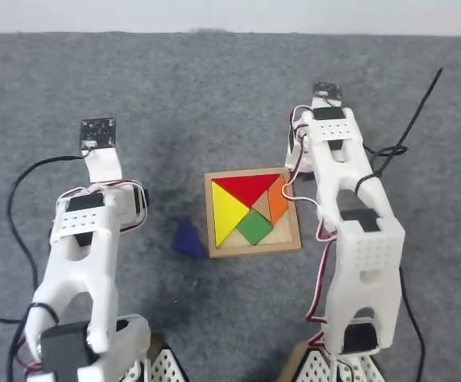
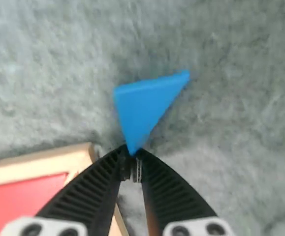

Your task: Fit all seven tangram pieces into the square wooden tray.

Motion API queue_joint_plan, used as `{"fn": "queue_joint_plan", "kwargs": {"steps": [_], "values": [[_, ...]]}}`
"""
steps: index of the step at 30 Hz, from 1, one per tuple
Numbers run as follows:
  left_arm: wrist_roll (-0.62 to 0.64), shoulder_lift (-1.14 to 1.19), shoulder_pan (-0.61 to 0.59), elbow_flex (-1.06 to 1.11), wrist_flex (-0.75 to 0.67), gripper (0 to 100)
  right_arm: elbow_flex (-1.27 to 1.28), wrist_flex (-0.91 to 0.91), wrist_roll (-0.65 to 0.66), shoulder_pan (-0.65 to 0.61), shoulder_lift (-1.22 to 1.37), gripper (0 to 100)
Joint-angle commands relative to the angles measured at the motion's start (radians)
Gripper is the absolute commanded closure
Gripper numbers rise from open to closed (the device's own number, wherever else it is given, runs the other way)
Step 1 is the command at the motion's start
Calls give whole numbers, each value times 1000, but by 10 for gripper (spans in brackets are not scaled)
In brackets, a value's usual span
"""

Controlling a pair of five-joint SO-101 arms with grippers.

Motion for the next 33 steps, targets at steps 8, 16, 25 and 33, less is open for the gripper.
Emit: {"fn": "queue_joint_plan", "kwargs": {"steps": [8, 16, 25, 33], "values": [[12, -9, -2, -12, -3, 820, 120, -180, -176, 36, -298, 754], [12, -6, 0, -12, -5, 820, 112, -349, -226, 41, -93, 740], [12, -9, 0, -12, -3, 820, -35, -157, -224, 41, 8, 790], [12, -9, 0, -12, -2, 820, -92, -79, -224, 35, 41, 840]]}}
